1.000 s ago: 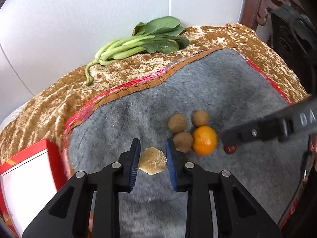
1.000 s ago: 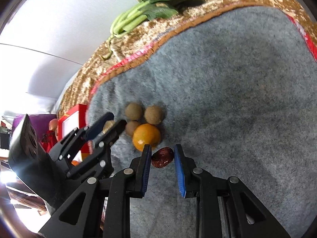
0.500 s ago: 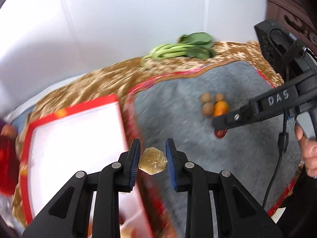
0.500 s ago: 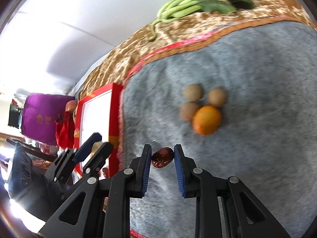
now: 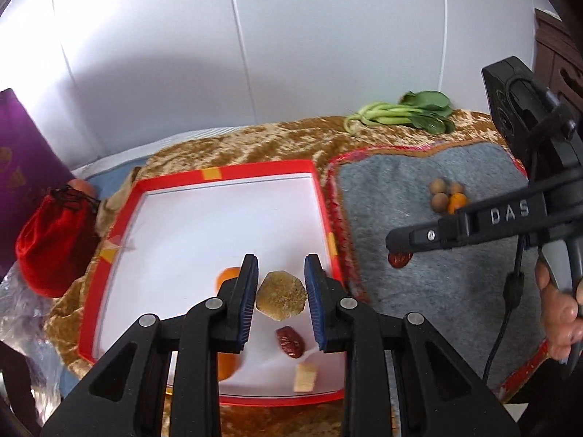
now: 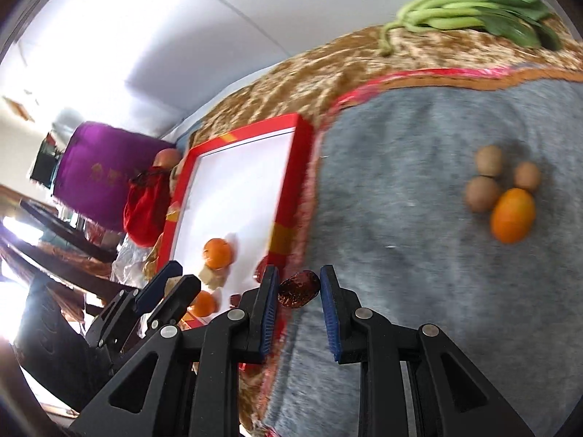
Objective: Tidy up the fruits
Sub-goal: 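Lower the pale piece into the tray with the left tool while the right tool releases the date there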
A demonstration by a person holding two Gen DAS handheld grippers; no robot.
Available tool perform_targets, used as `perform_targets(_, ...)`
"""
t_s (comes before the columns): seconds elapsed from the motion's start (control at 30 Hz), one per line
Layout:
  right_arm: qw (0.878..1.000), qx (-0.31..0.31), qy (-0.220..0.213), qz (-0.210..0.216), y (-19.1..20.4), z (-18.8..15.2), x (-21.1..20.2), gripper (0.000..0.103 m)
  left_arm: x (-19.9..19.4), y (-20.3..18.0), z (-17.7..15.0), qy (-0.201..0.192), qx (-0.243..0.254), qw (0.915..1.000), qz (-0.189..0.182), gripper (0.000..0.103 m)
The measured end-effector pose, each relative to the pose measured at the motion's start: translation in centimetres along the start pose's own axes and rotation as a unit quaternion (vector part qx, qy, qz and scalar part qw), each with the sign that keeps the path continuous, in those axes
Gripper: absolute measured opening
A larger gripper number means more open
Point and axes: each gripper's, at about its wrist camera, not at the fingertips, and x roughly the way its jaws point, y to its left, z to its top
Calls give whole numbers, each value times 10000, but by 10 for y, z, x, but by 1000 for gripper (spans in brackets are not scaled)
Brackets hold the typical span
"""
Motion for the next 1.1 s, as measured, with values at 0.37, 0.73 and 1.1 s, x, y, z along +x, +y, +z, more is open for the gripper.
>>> perform_targets(0.37, 9975, -613, -158, 327, 39, -15, 15, 24, -1, 16, -2, -46, -125, 9991, 413, 24)
perform_targets(0.73, 9965, -744, -142, 347, 45, -20, 20, 24, 0, 13, -3, -14, -113, 9986, 517, 24)
perform_targets(1.1, 9946, -926, -134, 443, 54, -26, 23, 24, 13, 52, -9, 372, -781, 9926, 851, 24)
